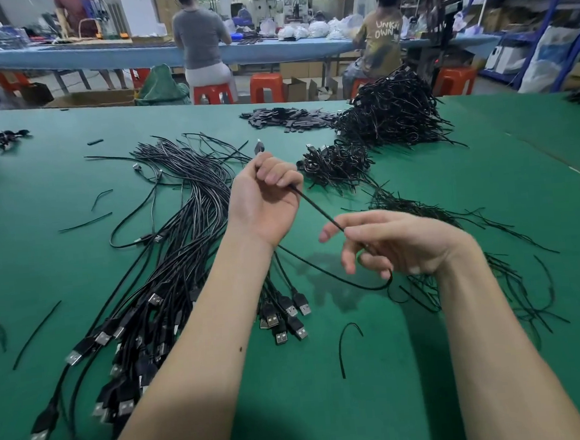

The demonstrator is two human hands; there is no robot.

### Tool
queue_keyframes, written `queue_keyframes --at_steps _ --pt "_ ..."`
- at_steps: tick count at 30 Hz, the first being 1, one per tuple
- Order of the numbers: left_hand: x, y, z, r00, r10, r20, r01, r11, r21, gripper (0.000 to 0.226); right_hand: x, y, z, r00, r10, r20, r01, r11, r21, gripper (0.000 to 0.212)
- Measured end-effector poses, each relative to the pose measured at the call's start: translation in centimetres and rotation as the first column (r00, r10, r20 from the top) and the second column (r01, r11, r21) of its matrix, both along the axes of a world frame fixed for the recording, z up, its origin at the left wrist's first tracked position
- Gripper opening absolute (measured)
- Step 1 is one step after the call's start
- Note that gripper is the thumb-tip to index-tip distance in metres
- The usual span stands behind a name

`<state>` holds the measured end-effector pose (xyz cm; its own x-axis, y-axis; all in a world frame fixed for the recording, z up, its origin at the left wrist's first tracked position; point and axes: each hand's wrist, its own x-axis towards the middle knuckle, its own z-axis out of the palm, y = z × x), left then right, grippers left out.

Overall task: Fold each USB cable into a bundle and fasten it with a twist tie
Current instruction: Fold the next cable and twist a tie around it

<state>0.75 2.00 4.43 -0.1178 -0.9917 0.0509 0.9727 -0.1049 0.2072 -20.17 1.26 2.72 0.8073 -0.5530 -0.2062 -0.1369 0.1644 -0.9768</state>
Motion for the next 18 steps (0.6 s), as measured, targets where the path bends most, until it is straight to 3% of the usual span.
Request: queue_keyframes --at_steps 2,5,7,10,12,13,15,18 --pt "0.1 0.1 0.1 1.0 0.006 -0.01 -0.007 1.0 -0.004 0.043 -0.1 -0.2 -1.1 0.998 0.032 -0.051 -0.03 0.999 0.039 0.033" --pt "0.7 0.0 0.0 0.998 0.035 -0.061 -0.035 0.999 0.002 0.04 -0.6 -0.7 -2.3 0.996 0.07 0.058 -0.075 0.993 0.087 0.027" --pt "1.2 0.0 0.1 0.997 0.054 -0.064 -0.053 0.999 0.012 0.039 -1.0 -0.9 -2.7 0.997 0.007 0.074 -0.011 0.998 0.057 0.025" --pt "1.7 0.4 0.2 1.0 0.013 -0.002 -0.013 1.0 -0.028 0.038 -0.5 -1.8 -2.6 0.95 -0.307 -0.049 0.307 0.952 -0.011 0.031" --pt "1.5 0.8 0.3 0.977 -0.036 0.212 0.054 0.995 -0.08 0.038 -0.2 -2.4 -2.3 0.787 -0.612 -0.074 0.608 0.791 -0.072 0.028" --pt "1.2 0.9 0.3 0.925 -0.055 0.375 0.1 0.99 -0.102 0.041 0.0 -2.5 -2.1 0.703 -0.71 -0.042 0.706 0.704 -0.073 0.024" --pt "0.4 1.1 0.2 0.73 -0.066 0.68 0.202 0.972 -0.123 0.045 0.7 -2.5 -1.4 0.608 -0.793 0.033 0.792 0.604 -0.087 0.018" --pt "-1.2 1.1 -0.1 0.372 -0.039 0.927 0.282 0.957 -0.073 0.049 1.9 -1.9 0.5 0.563 -0.807 0.178 0.826 0.553 -0.106 0.007"
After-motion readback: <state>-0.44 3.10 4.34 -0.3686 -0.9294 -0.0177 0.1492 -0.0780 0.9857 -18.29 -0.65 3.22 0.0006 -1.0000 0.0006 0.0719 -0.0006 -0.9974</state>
